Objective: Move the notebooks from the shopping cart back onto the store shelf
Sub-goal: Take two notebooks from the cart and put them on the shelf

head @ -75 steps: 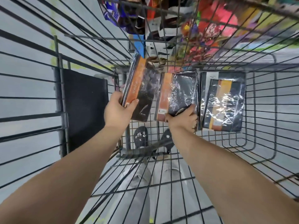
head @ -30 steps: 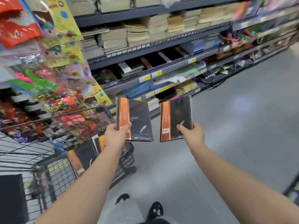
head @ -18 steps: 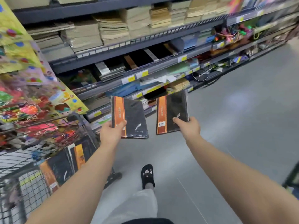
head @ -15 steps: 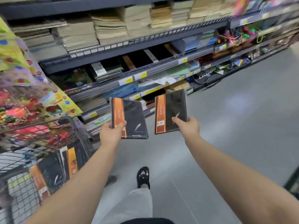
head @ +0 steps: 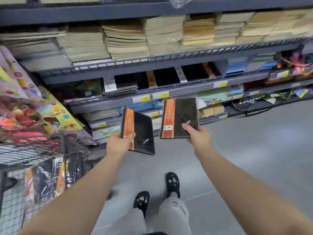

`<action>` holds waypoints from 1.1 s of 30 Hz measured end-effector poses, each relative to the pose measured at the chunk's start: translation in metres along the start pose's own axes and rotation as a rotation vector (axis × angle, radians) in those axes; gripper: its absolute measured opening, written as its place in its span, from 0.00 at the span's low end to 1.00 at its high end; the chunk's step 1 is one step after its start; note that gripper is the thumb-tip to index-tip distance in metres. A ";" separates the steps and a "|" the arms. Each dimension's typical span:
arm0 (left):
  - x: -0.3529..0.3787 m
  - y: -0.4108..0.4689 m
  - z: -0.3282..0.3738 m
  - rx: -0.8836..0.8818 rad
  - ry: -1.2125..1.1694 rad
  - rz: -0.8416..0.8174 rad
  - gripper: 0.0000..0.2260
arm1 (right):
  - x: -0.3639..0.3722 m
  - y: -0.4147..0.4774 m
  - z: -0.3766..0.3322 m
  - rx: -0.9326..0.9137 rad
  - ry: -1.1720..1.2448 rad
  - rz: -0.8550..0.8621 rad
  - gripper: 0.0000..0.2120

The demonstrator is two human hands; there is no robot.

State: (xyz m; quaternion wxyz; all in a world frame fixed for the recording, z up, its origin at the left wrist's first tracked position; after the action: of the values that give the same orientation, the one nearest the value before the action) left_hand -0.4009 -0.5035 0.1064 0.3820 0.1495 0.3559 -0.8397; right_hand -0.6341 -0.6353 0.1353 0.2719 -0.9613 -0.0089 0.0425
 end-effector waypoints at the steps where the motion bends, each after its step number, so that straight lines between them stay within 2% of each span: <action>1: 0.007 0.003 0.005 -0.018 -0.002 0.017 0.10 | 0.004 0.015 -0.005 0.014 0.007 -0.035 0.06; 5: 0.034 0.012 0.024 -0.089 -0.009 0.071 0.09 | 0.020 0.073 -0.023 0.053 -0.038 -0.173 0.06; 9: 0.062 0.030 0.033 -0.148 -0.044 0.153 0.11 | 0.040 0.128 -0.035 0.086 -0.097 -0.262 0.11; 12: 0.078 0.042 0.036 -0.188 -0.060 0.184 0.15 | 0.061 0.161 -0.035 0.155 -0.094 -0.310 0.20; 15: 0.089 0.054 0.040 -0.201 -0.075 0.196 0.16 | 0.087 0.189 -0.044 0.203 -0.084 -0.349 0.16; 16: 0.091 0.058 0.042 -0.199 -0.079 0.200 0.16 | 0.096 0.198 -0.048 0.239 -0.051 -0.362 0.15; 20: 0.100 0.068 0.043 -0.209 -0.061 0.206 0.16 | 0.118 0.217 -0.044 0.387 0.188 -0.344 0.24; 24: 0.108 0.068 0.034 -0.240 -0.075 0.194 0.12 | 0.115 0.210 -0.010 0.446 0.161 -0.423 0.09; 33: 0.111 0.070 0.019 -0.303 -0.158 0.192 0.17 | 0.145 0.216 -0.025 0.217 0.079 -0.458 0.04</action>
State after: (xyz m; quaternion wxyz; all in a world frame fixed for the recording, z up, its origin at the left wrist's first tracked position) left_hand -0.4221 -0.6082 0.0274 0.5054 0.0569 0.4313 -0.7452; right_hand -0.4892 -0.8266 0.0319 0.3763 -0.9002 -0.2114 -0.0569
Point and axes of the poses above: each hand's wrist, its own y-axis towards the middle knuckle, its own x-axis out of the palm, z = x × y, the point moved 3 cm from there along y, towards the middle knuckle, and after that the axes turned 5 degrees about y, right-handed, at the moved point
